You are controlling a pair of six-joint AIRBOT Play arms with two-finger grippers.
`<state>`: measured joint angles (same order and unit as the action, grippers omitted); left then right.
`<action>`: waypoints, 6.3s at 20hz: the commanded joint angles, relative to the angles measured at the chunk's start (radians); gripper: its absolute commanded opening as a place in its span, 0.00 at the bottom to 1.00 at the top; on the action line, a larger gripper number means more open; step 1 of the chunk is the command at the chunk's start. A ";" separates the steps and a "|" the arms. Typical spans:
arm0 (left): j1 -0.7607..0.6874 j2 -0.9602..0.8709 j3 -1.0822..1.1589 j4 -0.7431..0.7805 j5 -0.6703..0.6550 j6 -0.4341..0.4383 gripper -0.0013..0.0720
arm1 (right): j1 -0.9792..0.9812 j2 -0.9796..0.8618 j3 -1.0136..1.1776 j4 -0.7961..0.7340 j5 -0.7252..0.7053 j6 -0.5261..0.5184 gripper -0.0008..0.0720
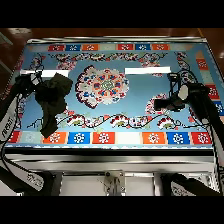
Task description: Fold the shirts.
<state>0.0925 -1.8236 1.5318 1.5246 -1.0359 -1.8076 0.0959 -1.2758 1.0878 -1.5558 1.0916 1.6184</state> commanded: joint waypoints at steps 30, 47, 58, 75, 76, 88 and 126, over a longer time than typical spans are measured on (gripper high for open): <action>-0.442 0.355 -0.076 -0.335 -0.364 0.177 0.99 | -0.482 0.132 0.122 0.292 0.412 -0.201 0.95; -0.422 0.316 -0.643 -0.591 0.253 0.199 0.99 | -0.454 -0.063 -0.234 0.468 0.168 -0.251 0.95; -0.435 0.286 -0.612 -0.609 0.284 0.230 0.07 | -0.225 -0.063 -0.354 0.537 -0.050 -0.198 0.83; -0.315 1.155 -0.169 -0.484 0.418 0.436 0.06 | -0.188 0.605 0.275 0.525 -0.259 -0.216 0.10; -0.315 1.195 -0.127 -0.484 0.442 0.436 0.07 | -0.188 0.638 0.326 0.526 -0.274 -0.193 0.10; -0.315 1.283 -0.100 -0.245 0.234 0.378 0.06 | -0.188 0.645 0.496 0.305 0.189 -0.037 0.10; 0.160 0.506 -0.903 -0.716 -0.087 0.469 0.99 | -0.729 -0.142 0.074 0.504 0.422 -0.233 0.84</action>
<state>0.2611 -1.3266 0.7929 0.9695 -1.2724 -1.4048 -0.5930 -1.4250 1.2530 -1.1198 1.5326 1.4193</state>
